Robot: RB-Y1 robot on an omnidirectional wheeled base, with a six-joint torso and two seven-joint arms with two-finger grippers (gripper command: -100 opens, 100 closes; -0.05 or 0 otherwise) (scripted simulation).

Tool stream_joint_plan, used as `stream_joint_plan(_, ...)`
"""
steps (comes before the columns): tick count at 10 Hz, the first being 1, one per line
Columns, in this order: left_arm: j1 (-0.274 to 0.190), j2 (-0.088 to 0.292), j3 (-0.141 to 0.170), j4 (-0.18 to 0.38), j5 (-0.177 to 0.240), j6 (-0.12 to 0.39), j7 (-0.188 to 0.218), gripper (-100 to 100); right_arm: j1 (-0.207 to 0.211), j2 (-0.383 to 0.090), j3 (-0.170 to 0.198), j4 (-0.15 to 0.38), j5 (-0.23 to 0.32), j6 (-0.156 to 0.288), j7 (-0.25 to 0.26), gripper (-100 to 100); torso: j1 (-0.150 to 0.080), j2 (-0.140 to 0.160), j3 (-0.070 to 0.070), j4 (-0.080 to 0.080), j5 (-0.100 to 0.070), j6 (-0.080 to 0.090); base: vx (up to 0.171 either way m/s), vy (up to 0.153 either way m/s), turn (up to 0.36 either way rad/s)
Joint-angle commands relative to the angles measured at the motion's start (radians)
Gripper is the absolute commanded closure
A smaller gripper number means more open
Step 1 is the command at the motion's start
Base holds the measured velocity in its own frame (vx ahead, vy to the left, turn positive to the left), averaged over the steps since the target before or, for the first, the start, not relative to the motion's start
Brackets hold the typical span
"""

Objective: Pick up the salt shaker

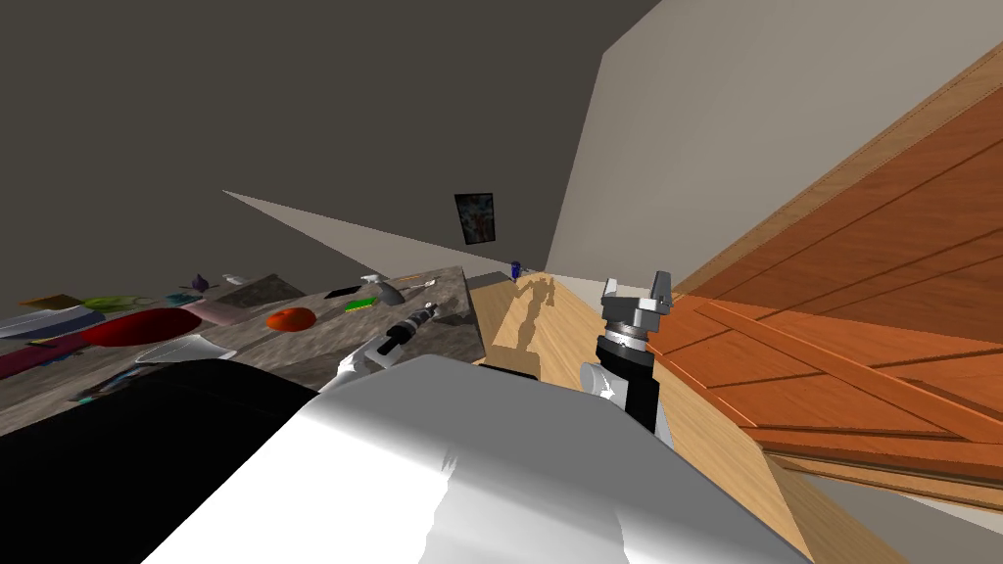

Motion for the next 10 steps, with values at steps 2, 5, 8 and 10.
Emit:
stream_joint_plan(2,-0.032,-0.026,-0.022,-0.061,-0.051,0.08,0.012,100,0.0,0.0,0.0,0.0,0.0,0.0,0.0,0,0.001,0.001,0.001,0.001,0.0,0.0,-0.061,0.075,0.104)
stream_joint_plan(5,-0.064,-0.052,-0.044,-0.119,-0.1,0.15,0.024,100,0.0,0.0,0.0,0.0,0.0,0.0,0.0,0,0.002,0.003,0.002,0.001,0.0,-0.001,-0.05,0.071,0.075)
stream_joint_plan(8,-0.097,-0.078,-0.066,-0.177,-0.149,0.221,0.036,100,0.0,0.0,0.0,0.0,0.0,0.0,0.0,0,0.0,0.001,0.001,0.001,-0.001,0.0,-0.03,0.059,0.075)
stream_joint_plan(10,-0.096,-0.079,-0.066,-0.175,-0.149,0.212,0.033,0,0.0,0.0,0.0,0.0,0.0,0.0,0.0,0,-0.002,-0.001,-0.001,-0.001,0.0,-0.001,-0.003,0.006,-0.004)
